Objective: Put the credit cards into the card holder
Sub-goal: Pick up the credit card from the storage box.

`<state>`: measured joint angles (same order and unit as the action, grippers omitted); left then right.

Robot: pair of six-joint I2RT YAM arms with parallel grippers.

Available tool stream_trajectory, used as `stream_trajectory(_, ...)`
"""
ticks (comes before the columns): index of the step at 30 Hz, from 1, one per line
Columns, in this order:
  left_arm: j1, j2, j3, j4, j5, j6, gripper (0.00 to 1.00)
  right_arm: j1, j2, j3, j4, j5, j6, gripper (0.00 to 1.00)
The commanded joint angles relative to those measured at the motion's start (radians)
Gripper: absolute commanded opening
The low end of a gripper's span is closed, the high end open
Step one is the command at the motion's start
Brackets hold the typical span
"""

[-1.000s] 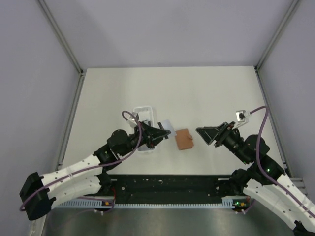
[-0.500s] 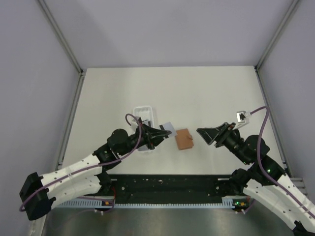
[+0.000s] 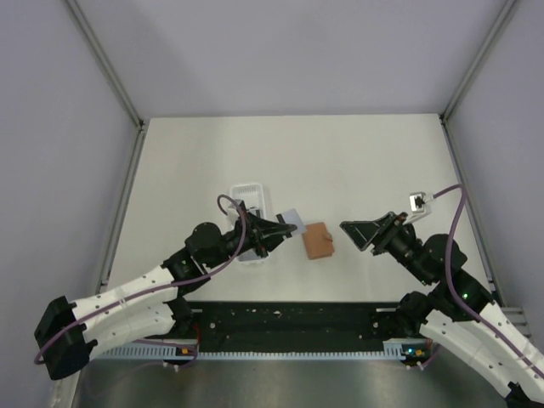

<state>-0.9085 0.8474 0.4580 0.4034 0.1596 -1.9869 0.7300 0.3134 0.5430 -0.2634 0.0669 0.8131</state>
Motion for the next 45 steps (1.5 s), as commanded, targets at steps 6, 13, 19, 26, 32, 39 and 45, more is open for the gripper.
stream_trajectory(6,0.005,0.080,0.201,-0.150,0.093,0.687,0.00,-0.006,0.006,-0.014,0.009,-0.007,-0.048,0.66)
stream_trajectory(13,-0.012,0.156,0.188,-0.077,0.233,0.979,0.00,-0.006,0.062,0.000,0.033,-0.127,-0.109,0.69)
stream_trajectory(19,-0.035,0.246,0.113,0.134,0.366,0.982,0.00,-0.006,0.072,-0.034,0.125,-0.226,-0.109,0.70)
stream_trajectory(26,-0.044,0.297,0.076,0.336,0.414,0.933,0.00,-0.006,0.105,-0.060,0.184,-0.280,-0.075,0.61)
stream_trajectory(32,-0.044,0.306,0.080,0.356,0.413,0.927,0.00,-0.006,0.161,-0.081,0.254,-0.348,-0.039,0.48)
stream_trajectory(39,-0.044,0.344,0.068,0.414,0.411,0.899,0.01,-0.004,0.171,-0.121,0.380,-0.418,0.018,0.30)
stream_trajectory(45,-0.044,0.361,0.070,0.434,0.397,0.895,0.04,-0.006,0.168,-0.132,0.406,-0.441,0.031,0.12)
